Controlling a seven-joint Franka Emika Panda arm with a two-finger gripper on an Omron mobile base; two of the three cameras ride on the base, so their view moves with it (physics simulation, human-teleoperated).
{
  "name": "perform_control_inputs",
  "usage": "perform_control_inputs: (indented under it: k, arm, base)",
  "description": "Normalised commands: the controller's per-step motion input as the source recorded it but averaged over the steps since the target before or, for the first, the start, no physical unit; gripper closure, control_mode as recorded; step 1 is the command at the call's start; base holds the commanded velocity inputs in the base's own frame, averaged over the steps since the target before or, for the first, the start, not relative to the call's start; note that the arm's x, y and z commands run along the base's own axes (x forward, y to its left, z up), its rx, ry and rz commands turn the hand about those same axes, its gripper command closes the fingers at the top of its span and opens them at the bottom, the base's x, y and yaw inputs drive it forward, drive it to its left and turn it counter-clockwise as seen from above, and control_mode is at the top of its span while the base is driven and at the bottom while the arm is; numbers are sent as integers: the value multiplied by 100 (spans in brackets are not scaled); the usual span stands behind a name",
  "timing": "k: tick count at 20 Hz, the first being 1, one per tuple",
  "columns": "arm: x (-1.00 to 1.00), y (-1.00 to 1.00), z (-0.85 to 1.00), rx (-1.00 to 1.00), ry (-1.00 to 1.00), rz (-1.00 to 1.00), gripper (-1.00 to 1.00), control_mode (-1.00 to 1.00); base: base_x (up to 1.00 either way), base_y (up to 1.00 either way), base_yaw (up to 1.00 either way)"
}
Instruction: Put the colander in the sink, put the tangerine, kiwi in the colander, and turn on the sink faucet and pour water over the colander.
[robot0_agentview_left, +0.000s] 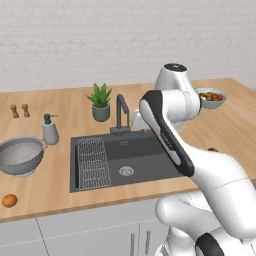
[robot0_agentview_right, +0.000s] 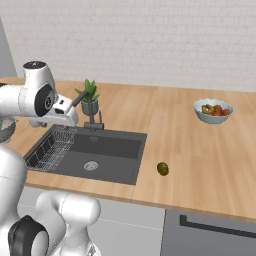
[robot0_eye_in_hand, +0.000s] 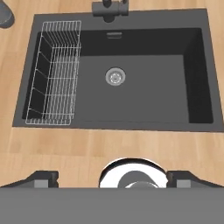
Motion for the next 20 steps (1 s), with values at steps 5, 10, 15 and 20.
perform_control_inputs:
  k: [5, 10, 15, 20]
  arm:
    - [0, 100, -1, 0, 2, -5, -100, -100]
    - [0, 100, -3, 0, 0, -9, -100, -100]
    - [11, 99, -15, 0, 0, -12, -100, -100]
    - [25, 88, -21, 0, 0, -11, -100, -100]
  base:
    - [0, 0, 0]
    - [0, 0, 0]
    - [0, 0, 0]
    - [0, 0, 0]
